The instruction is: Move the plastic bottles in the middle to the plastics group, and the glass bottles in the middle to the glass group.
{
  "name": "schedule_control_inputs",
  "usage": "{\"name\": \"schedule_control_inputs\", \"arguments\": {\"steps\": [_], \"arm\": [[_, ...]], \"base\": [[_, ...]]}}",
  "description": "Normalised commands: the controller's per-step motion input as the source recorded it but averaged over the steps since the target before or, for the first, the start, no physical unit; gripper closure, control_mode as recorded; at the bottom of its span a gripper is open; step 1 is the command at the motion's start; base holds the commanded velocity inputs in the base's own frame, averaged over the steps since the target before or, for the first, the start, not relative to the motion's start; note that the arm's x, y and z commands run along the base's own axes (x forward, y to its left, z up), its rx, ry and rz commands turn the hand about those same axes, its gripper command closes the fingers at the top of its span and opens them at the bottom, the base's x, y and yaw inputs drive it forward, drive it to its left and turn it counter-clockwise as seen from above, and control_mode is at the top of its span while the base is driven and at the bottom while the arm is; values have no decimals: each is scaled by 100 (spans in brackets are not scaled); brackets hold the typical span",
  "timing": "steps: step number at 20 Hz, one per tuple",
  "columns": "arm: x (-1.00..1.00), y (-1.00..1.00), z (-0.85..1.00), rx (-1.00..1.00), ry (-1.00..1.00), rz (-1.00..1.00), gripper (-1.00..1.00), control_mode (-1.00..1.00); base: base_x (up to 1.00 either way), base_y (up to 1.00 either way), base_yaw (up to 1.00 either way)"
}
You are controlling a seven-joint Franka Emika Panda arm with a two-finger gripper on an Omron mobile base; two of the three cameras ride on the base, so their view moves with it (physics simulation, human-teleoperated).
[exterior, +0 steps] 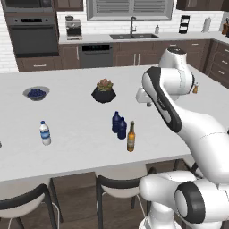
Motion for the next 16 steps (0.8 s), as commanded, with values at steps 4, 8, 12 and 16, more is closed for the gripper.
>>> {"name": "schedule_control_inputs", "arguments": {"steps": [4,8,12,16], "arm": [[-16,0,-8,0,2,0,-100,-100],[-7,5,-32,0,18,1,-100,-100],[0,22,-56,0,11,0,-100,-100],[3,17,-69,0,-2,0,-100,-100]], "base": [[0,0,0],[0,0,0],[0,0,0],[0,0,0]]}}
